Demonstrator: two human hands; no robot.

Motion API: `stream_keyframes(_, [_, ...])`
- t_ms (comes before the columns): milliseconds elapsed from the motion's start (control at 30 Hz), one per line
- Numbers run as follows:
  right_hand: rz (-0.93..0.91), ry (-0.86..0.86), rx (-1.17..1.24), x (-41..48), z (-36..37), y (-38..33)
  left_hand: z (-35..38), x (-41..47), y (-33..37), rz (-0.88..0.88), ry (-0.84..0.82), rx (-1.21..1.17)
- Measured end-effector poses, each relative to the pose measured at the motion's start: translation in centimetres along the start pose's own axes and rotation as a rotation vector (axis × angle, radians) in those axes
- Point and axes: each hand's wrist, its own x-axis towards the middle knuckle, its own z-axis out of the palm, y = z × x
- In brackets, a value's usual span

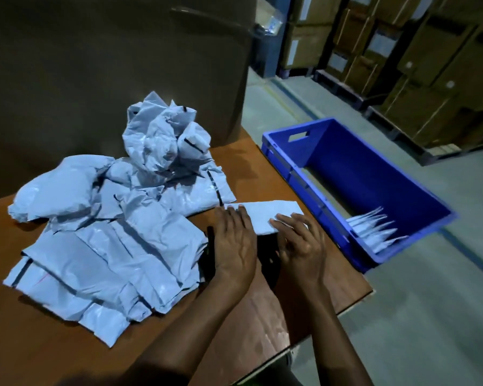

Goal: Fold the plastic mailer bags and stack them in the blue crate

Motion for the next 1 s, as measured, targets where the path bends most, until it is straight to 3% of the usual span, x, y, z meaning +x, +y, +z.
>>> stream_keyframes(167, [0.08,-0.249,0.022,-3.8,-2.4,2.4,3.5,-1.8,2.5,0.114,-0.17,-0.323])
stream_keyframes(300, [0.097,-0.239,-0.021,-2.0,-3.3,2.2,3.7,-1.5,3.3,0.028,0.055,-0.576])
stream_keyframes(400, [0.149,-0.279,-0.06,0.3,-2.2,2.1,3.9,0.0,4.3,0.108,0.144,-0.661])
stream_keyframes(567, [0.186,-0.528,-0.115,-0.1,0.7,2.4,6.6,1.1,5.2,0.176,0.103,-0.608])
stream_keyframes(733, [0.153,-0.567,-0.197,-1.9,0.5,2.1,6.5,-0.3,5.6,0.144,0.14,-0.577])
stream_keyframes(1000, [0.196,-0.643,-0.176,-0.3,1.7,3.1,6.4,2.2,5.6,0.11,0.051,-0.567])
